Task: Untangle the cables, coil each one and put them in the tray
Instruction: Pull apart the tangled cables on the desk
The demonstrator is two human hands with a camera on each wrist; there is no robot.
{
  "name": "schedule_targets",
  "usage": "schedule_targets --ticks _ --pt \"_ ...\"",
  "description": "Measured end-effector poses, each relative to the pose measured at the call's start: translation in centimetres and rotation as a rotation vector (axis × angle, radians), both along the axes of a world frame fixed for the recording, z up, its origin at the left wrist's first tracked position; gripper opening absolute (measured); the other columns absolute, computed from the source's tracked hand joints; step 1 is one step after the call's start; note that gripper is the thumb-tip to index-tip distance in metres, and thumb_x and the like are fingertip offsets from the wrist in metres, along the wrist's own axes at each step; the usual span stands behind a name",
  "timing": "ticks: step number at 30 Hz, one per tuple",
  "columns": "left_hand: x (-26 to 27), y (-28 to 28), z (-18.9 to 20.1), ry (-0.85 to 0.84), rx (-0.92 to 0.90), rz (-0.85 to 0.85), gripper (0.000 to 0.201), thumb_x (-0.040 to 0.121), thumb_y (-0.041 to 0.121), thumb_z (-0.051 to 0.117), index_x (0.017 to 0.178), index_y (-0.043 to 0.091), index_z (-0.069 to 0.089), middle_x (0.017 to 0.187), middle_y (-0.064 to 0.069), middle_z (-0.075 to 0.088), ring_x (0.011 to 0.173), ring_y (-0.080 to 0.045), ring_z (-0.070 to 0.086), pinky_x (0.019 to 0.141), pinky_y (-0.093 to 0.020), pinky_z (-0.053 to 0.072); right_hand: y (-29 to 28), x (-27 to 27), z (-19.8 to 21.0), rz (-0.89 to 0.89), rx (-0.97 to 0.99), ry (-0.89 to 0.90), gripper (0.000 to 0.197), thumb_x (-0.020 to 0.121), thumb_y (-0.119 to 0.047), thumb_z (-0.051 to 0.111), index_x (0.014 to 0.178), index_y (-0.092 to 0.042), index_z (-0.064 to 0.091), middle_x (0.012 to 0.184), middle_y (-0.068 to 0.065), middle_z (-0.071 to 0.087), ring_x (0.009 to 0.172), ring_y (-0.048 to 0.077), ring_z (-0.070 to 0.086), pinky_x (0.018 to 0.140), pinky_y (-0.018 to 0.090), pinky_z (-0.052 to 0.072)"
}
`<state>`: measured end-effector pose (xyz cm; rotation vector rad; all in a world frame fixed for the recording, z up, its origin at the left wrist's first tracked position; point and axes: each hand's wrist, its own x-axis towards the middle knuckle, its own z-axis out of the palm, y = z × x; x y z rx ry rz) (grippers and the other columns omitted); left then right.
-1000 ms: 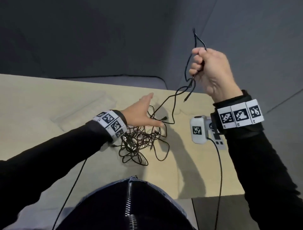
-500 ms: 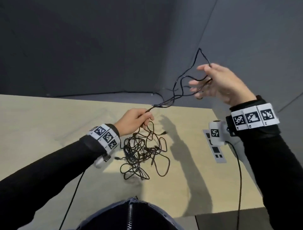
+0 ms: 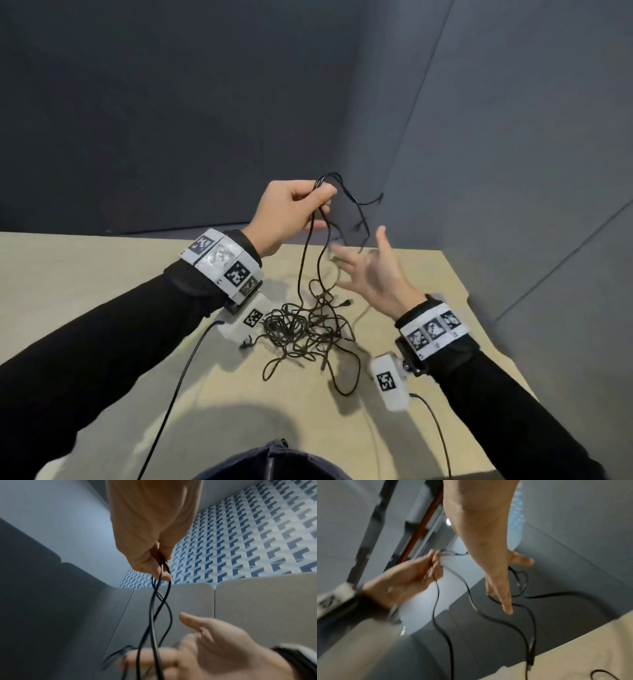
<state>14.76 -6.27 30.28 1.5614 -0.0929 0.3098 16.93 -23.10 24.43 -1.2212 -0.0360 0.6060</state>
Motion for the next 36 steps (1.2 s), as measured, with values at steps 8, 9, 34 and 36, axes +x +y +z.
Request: schedule_targets --ticks 8,9,34,36 --pt "0.4 1.5 0.6 0.023 -0.097 0.041 0.012 0.089 0.019 0.064 0.097 0.012 0.07 0.08 0.001 0.066 0.075 -0.003 0.063 0.064 -0.025 0.057 2.6 -1.6 1.3 0.102 -0.389 -0.48 0.025 0.095 -0.018 0.055 0.119 -0.012 0.054 0.089 -0.001 0.067 0.081 0.001 0.063 0.084 0.024 0.046" --pt "0.4 1.8 0.4 0.032 -0.104 0.04 0.011 0.089 0.019 0.063 0.097 0.014 0.07 0.08 0.002 0.066 0.075 -0.003 0.063 0.065 -0.025 0.057 2.4 -1.2 2.0 0.118 -0.372 -0.443 0.025 0.095 -0.02 0.055 0.119 -0.012 0.055 0.08 -0.003 0.063 0.078 0.007 0.063 0.085 0.035 0.048" --pt "2.3 -0.3 -1.1 0.039 0.489 -0.127 0.102 0.081 0.046 0.067 0.15 0.015 -0.002 0.157 -0.003 0.012 0.144 -0.016 0.014 0.115 -0.032 0.019 0.5 2.7 20.6 -0.218 0.018 -0.658 0.018 0.091 -0.018 0.061 0.108 -0.012 0.065 0.121 0.002 0.065 0.112 0.025 0.063 0.076 0.041 0.057" --pt "2.1 -3.1 -1.6 -0.067 0.397 -0.27 0.105 0.077 0.039 0.072 0.151 0.017 0.001 0.151 0.01 0.026 0.142 -0.006 0.02 0.115 -0.027 0.018 1.1 2.4 21.7 -0.203 0.094 -0.637 0.013 0.094 -0.018 0.057 0.103 -0.013 0.065 0.117 0.005 0.066 0.109 0.027 0.065 0.077 0.042 0.057"
